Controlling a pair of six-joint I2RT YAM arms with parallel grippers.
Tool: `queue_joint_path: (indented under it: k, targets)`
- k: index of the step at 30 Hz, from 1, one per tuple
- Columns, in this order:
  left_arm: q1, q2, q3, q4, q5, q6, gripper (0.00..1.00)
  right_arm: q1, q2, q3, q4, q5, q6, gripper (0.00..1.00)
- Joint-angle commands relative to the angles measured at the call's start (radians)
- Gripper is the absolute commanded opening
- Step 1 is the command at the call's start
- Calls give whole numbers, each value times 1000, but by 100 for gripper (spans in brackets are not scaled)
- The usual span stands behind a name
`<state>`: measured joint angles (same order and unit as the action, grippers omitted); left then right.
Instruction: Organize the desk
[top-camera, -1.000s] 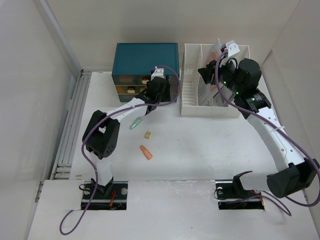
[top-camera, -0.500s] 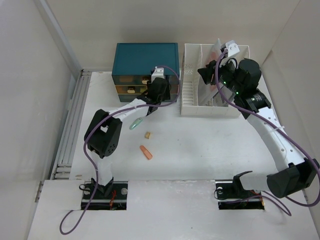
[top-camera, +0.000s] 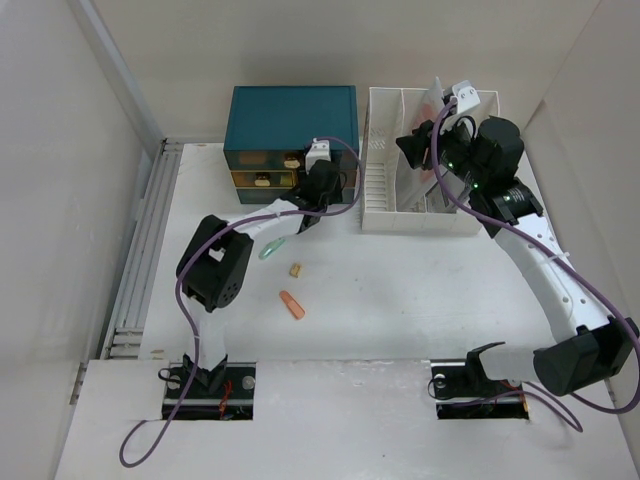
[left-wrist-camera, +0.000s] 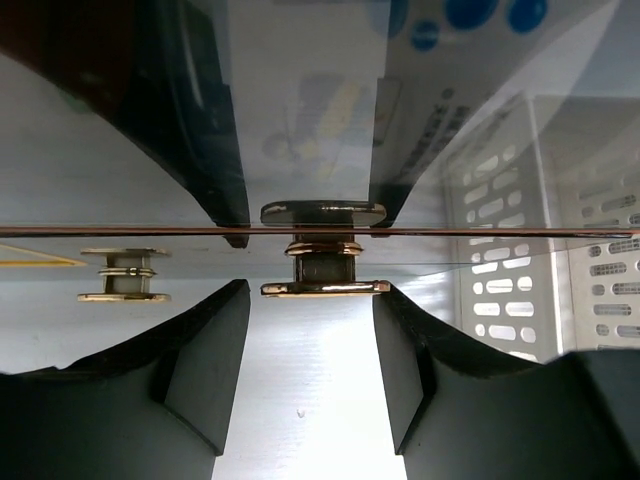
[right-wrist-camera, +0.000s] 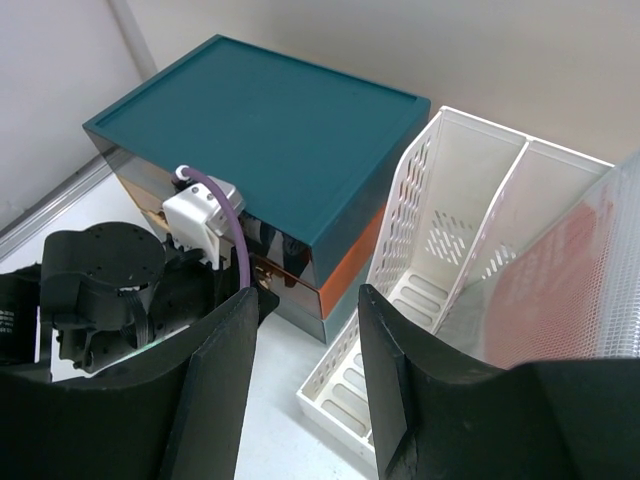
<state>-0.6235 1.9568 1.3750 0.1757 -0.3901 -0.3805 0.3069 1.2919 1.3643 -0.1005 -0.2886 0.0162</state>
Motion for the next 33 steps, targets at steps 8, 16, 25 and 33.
queue_joint_path:
  k: [8,16,25,33]
  targets:
    - [-13,-1,88,28,-92,-24,48,-8,-8,35,22,-24,11,50]
    - [-22,-1,88,38,-122,-6,47,-8,-8,35,22,-24,11,50]
    - [-22,-19,59,47,-133,-6,27,-8,1,35,22,-24,11,50]
    - [-53,-108,-108,100,-142,-52,25,-8,10,35,22,-43,11,50]
